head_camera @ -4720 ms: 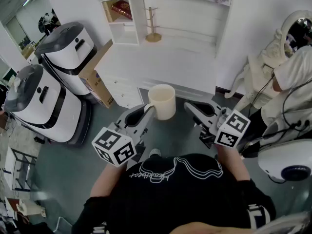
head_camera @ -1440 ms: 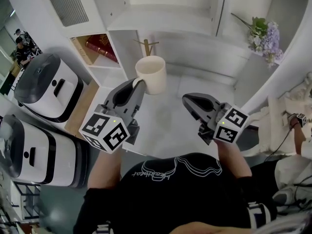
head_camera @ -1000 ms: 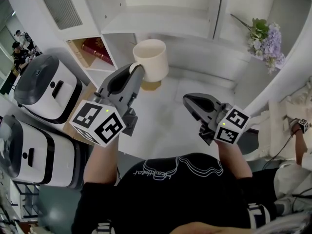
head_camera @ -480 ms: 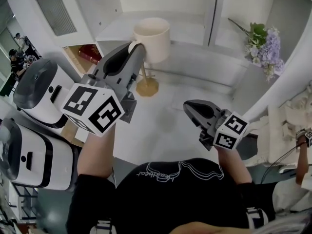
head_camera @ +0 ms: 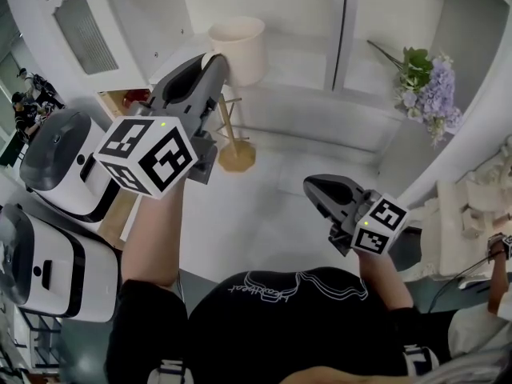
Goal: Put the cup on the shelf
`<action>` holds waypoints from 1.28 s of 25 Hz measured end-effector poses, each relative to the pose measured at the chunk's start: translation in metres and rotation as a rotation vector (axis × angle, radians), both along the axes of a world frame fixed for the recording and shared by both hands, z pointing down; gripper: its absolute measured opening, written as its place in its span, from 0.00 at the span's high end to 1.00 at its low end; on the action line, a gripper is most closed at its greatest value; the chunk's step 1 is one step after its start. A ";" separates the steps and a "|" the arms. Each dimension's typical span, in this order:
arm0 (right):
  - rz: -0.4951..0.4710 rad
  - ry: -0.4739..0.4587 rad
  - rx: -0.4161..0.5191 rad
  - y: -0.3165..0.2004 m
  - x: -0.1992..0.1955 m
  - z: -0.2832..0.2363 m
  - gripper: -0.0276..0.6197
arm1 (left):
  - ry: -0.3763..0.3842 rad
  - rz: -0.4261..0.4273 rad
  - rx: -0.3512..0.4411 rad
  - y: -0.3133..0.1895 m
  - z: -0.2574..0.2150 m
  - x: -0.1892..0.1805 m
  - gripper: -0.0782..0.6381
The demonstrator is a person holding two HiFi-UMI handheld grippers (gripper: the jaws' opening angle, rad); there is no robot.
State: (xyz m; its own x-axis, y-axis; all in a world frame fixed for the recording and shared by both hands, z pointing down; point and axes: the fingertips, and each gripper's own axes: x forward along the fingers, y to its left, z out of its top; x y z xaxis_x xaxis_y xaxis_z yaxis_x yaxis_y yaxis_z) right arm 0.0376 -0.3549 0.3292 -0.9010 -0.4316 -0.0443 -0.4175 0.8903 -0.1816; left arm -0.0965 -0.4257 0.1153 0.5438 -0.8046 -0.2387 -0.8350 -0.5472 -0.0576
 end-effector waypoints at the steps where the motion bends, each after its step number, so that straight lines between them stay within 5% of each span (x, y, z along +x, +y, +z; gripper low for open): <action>1: 0.002 0.001 -0.001 -0.001 0.001 0.001 0.95 | -0.003 -0.009 -0.004 -0.005 0.002 -0.001 0.83; 32: 0.073 -0.007 -0.056 0.000 0.015 0.025 0.95 | 0.026 -0.093 -0.108 -0.076 0.026 -0.005 0.83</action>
State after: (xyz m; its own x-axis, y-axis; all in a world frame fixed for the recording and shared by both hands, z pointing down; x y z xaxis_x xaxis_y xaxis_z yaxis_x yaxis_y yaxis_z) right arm 0.0529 -0.3549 0.3537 -0.8669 -0.4979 -0.0246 -0.4792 0.8460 -0.2337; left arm -0.1018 -0.5021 0.1415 0.4608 -0.8728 -0.1608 -0.8827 -0.4696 0.0196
